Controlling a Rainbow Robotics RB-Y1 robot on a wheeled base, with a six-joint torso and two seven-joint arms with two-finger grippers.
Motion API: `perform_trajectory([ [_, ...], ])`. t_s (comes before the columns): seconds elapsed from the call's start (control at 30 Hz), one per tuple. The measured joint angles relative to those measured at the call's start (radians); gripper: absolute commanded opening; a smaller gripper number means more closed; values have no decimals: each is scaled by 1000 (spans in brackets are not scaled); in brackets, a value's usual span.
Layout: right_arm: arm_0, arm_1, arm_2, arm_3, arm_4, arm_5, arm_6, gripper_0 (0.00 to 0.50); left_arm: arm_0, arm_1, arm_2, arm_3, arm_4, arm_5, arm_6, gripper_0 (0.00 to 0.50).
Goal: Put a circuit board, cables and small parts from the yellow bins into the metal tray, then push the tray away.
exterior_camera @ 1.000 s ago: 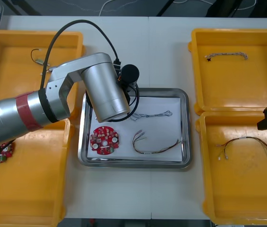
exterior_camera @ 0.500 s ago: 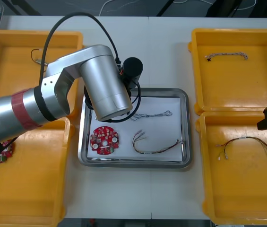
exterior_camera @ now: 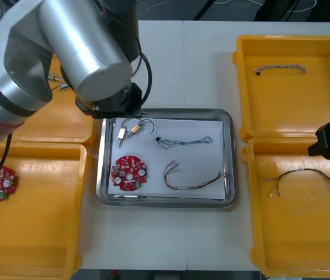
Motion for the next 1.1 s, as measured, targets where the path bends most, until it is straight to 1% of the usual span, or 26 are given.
perform_trajectory([
  [0.13,-53,-1,77,-31,-5,0,0,500,19,8,128,-1,16,10,-87,500],
  [0.23,-98,-1,147,-61,-9,0,0,500,59,9,236,-2,18,11,-205,500],
  [0.33,-142,-2,220,-81,-11,0,0,500,111,17,338,-5,22,12,-355,500],
  [0.4,-169,-2,268,-88,-14,0,0,500,145,30,392,-8,26,12,-443,500],
  [0.47,-192,-2,313,-90,-18,0,0,500,176,49,433,-11,32,12,-502,500],
  [0.53,-212,-1,356,-90,-24,-3,0,500,207,72,470,-13,43,12,-528,500],
  [0.67,-247,3,428,-91,-32,-19,0,500,271,126,550,-14,85,12,-531,500],
  [0.83,-304,32,512,-91,-35,-23,0,500,376,190,685,-16,140,13,-548,500],
  [1.0,-375,62,628,-90,-33,-54,0,500,504,254,777,-46,155,6,-606,500],
  [1.1,-422,80,716,-79,-27,-82,1,500,592,291,810,-83,156,-33,-630,500],
])
